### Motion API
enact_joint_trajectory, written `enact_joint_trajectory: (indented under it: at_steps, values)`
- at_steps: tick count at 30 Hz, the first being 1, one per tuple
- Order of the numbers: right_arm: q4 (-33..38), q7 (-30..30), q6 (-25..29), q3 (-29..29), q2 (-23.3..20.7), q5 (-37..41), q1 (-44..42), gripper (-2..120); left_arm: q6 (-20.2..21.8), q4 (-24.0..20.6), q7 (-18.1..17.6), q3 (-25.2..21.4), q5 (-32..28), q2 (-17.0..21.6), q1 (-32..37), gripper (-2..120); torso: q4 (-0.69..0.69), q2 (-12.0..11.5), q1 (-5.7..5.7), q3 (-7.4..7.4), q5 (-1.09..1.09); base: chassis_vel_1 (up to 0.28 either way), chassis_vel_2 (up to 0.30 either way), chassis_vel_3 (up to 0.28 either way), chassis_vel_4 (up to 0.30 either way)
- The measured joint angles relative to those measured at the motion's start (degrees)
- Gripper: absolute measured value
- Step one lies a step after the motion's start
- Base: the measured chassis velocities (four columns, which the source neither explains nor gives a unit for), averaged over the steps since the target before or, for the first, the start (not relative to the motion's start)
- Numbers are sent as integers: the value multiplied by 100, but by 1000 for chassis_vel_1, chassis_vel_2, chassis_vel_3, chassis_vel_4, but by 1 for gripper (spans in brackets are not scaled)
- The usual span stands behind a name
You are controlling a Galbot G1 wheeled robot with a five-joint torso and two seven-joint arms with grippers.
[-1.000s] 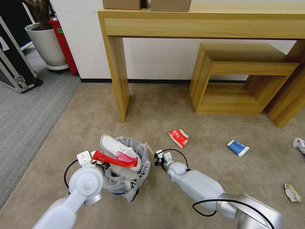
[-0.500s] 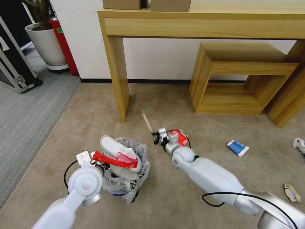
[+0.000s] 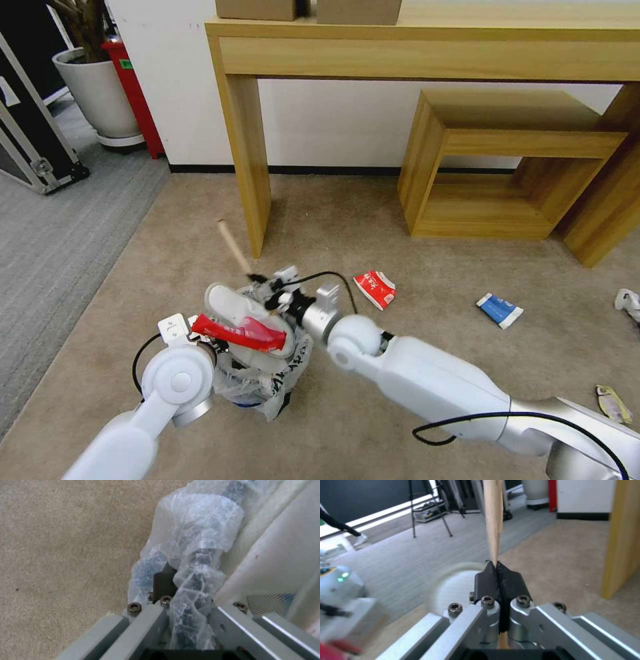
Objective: Pick up the trash bin and place the garbage on the floor into it.
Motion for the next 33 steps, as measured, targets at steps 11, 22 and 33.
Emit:
enact_joint_trajectory:
  at_steps: [11, 22, 33]
  values:
    - [879, 414, -363, -129, -601, 298, 72, 0, -4, 95, -4, 23, 29, -64, -37, 0, -1, 0, 0, 0, 0, 0, 0, 0, 0]
    - [666, 357, -282, -439, -679, 102, -400, 0, -21, 92, -39, 38, -55, -84, -143, 0, -1, 0, 0, 0, 1, 0, 0, 0, 0]
    - [-98, 165, 45, -683, -166, -179, -496, 0, -24, 12, -72, 41, -39, -153, -44, 0, 1, 0, 0, 0, 0, 0, 0, 0, 0]
